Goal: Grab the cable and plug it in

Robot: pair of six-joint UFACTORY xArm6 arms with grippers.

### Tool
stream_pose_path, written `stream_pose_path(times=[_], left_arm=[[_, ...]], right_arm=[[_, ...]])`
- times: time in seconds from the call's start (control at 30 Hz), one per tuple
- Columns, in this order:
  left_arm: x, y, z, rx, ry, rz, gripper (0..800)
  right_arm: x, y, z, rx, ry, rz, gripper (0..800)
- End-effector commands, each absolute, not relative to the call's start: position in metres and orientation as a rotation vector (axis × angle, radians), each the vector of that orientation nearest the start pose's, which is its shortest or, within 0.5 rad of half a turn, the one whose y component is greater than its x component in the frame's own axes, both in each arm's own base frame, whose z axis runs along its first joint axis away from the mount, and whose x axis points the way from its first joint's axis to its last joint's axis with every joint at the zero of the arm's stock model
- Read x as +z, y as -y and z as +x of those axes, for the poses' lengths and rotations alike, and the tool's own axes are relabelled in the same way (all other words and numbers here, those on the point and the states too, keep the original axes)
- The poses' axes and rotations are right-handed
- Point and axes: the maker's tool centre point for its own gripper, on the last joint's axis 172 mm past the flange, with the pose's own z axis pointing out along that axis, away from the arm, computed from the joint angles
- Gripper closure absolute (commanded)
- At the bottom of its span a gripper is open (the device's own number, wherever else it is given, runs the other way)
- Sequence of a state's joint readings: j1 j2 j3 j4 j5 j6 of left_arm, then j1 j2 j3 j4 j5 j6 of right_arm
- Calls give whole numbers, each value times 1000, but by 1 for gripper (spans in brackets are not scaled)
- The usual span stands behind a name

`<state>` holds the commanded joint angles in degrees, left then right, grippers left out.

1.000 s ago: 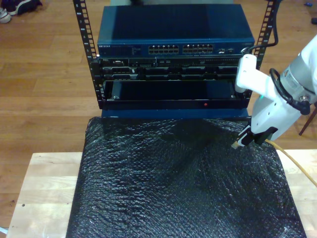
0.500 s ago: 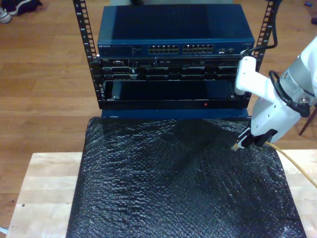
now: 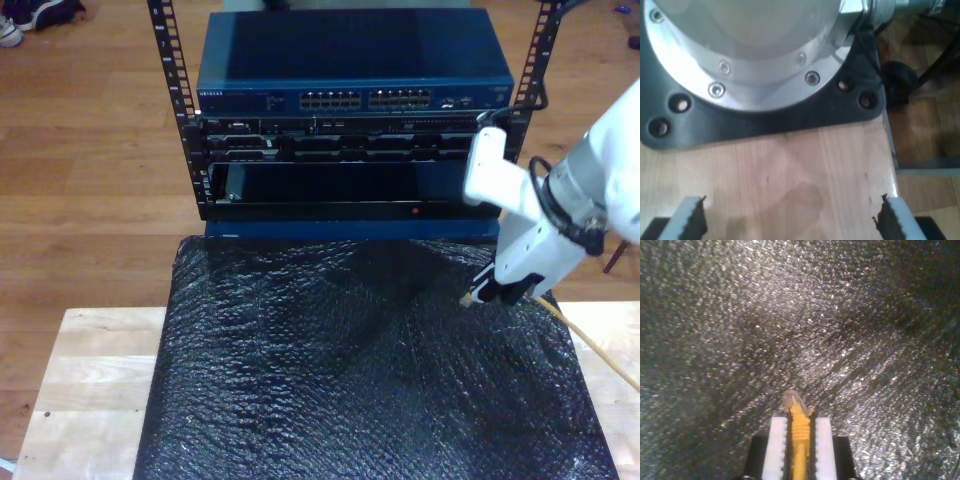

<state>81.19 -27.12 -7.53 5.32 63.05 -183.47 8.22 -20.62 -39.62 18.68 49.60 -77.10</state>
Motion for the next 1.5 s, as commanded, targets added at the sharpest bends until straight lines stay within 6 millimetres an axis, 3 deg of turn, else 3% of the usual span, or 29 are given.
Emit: stream_pose_path(times=[0.2, 0.43, 0.57, 0.63, 0.87, 1.23, 1.5], left_arm=[[34, -117, -1, -468, -2701, -2287, 0], [34, -117, -1, -468, -2701, -2287, 0], [34, -117, -1, -468, -2701, -2287, 0], [34, -117, -1, -468, -2701, -2287, 0], [34, -117, -1, -468, -2701, -2287, 0], [34, -117, -1, -468, -2701, -2287, 0], [34, -117, -1, -468, -2701, -2287, 0]], right_arm=[[208, -105, 421, -586, 1935, -2419, 800], [238, -135, 456, -833, 2209, -2350, 800], [256, -138, 476, -989, 2332, -2325, 800], [249, -137, 475, -1017, 2370, -2310, 800], [262, -139, 486, -1180, 2402, -2296, 800], [307, -149, 504, -1521, 2503, -2196, 800], [312, -138, 511, -1555, 2489, -2225, 800]])
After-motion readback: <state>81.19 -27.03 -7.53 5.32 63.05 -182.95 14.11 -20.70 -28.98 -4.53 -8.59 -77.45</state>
